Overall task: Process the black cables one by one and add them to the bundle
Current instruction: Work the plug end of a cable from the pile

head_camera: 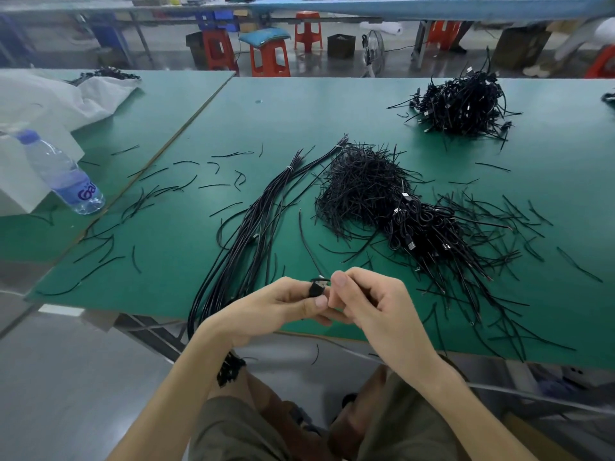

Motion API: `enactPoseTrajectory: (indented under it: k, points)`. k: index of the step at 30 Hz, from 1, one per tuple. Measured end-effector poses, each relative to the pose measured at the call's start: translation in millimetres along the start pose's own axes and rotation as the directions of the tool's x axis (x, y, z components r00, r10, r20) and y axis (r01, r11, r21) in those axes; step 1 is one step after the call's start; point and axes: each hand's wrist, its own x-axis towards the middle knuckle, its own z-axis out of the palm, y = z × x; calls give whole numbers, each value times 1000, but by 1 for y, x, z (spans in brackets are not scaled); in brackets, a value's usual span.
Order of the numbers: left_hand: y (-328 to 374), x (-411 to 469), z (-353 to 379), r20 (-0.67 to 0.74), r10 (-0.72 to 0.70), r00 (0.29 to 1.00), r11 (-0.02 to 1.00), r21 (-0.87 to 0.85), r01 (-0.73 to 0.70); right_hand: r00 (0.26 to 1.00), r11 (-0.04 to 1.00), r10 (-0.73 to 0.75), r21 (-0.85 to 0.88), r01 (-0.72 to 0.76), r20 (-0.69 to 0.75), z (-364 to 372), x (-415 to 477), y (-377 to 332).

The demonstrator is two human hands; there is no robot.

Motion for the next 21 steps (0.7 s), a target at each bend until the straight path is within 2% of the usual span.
enactPoseTrajectory:
  k: [4,7,10,13,16,19,20,21]
  points:
    - [-4,0,-4,62,21,998,1000,4,-21,1000,1000,8,29,-7,-30,-2,1,1]
    - [-7,2,-5,-14,68,998,997,-39,-68,1000,1000,3,-5,-4,-23,-4,-1,3]
    - [-10,10,4,-81,139,987,959,-239,-154,999,998,13,-64,-9,49,3,-5,7]
    - [-5,19,25,-126,181,975,823,-523,-220,996,996,23,-84,-15,91,19,-10,14]
    - [7,24,32,-258,184,948,695,-648,-311,995,997,54,-57,-49,85,24,-13,24]
    - [23,19,18,-375,139,917,520,-761,-389,991,991,86,-112,-74,105,15,-16,38]
    - [27,14,11,-375,148,915,503,-768,-396,990,988,85,-137,-69,114,12,-15,43]
    - [30,10,4,-368,156,916,530,-752,-392,989,985,86,-157,-67,117,7,-13,48]
